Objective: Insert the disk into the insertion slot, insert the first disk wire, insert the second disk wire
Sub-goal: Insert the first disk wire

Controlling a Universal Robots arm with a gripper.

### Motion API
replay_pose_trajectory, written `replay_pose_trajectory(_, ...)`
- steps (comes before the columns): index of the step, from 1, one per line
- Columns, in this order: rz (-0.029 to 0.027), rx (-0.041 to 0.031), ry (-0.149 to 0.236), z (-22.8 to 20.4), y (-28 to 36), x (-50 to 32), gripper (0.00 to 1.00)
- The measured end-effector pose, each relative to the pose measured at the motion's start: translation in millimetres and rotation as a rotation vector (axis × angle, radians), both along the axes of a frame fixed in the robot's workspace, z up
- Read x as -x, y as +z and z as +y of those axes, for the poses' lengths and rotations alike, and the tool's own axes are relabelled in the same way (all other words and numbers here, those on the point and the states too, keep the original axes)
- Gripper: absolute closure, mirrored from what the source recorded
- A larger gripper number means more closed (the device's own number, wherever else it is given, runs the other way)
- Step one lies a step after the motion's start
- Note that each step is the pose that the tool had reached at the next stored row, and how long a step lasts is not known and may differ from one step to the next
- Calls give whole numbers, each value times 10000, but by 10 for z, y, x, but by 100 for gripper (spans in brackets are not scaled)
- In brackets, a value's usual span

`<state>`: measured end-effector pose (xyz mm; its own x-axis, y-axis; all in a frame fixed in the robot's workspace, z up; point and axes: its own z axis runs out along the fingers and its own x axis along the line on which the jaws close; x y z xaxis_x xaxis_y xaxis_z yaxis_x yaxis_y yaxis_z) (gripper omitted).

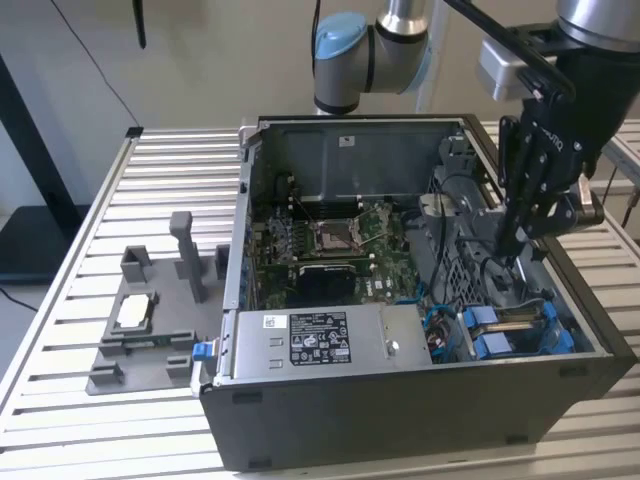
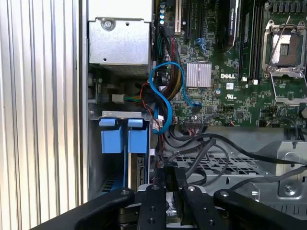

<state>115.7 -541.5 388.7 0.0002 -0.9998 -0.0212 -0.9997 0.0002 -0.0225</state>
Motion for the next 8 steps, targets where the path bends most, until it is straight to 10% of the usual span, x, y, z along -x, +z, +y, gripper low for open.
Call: replay_pose_trajectory(8,0,8,-1,-31,-21,-15,81)
